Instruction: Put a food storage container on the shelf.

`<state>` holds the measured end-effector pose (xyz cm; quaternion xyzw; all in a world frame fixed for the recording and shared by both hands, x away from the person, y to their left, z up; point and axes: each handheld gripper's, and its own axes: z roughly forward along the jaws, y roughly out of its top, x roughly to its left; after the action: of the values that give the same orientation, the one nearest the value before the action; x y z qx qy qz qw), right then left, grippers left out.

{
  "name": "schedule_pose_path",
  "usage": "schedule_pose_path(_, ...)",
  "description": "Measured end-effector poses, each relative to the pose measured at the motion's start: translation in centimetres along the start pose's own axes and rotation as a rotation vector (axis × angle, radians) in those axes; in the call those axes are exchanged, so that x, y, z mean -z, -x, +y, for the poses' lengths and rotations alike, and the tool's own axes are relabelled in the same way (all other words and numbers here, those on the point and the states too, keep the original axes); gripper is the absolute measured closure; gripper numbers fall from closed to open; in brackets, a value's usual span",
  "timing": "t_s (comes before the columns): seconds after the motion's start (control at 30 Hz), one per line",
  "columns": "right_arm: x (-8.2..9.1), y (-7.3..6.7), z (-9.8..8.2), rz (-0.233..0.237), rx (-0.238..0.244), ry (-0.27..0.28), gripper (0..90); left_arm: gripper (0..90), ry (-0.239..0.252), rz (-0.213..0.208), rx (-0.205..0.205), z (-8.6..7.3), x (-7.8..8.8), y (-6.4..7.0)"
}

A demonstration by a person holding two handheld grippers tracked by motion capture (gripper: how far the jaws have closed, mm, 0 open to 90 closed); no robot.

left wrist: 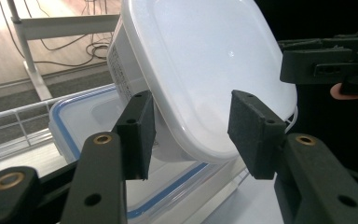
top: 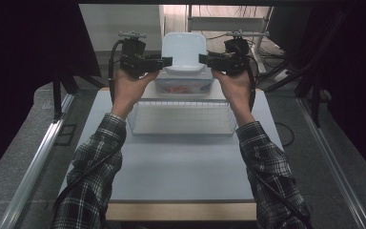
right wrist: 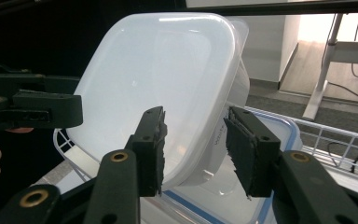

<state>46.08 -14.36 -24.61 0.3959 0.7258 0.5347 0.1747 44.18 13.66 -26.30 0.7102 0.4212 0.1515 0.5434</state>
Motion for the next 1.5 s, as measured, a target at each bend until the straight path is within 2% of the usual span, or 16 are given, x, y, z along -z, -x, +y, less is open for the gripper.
schedule_pose_path(0.3, -0.5, 0.2, 0.5, -0.031, 0.001, 0.009, 55.2, 48.3, 0.024, 0.045, 0.010, 0.6, -0.4, -0.1)
schedule_pose_path(0.53, -1.0, 0.3, 0.8, -0.043, -0.002, 0.006, 55.7, 48.0, 0.008, 0.066, 0.012, 1.3, -0.4, -0.1)
schedule_pose_path(0.63, -1.0, 0.1, 1.0, -0.040, -0.001, 0.010, 55.8, 47.7, 0.015, 0.065, 0.017, 1.5, -0.2, -0.2)
schedule_pose_path(0.77, -0.9, -0.3, 1.2, -0.033, 0.016, 0.002, 55.2, 47.1, 0.016, 0.071, 0.003, 1.5, 0.0, -0.3)
schedule_pose_path(1.03, -0.6, -0.2, 1.2, 0.000, 0.008, 0.019, 53.1, 46.4, 0.043, 0.061, -0.005, 1.8, 0.9, 0.2)
schedule_pose_path(1.27, -0.4, -0.2, 0.3, 0.028, 0.023, 0.019, 54.4, 47.8, 0.039, 0.051, -0.038, 1.0, 1.5, 0.7)
schedule_pose_path(1.5, 0.4, -0.3, -0.7, 0.047, 0.030, 0.030, 56.0, 50.8, 0.029, 0.027, -0.048, -0.9, 1.3, 1.0)
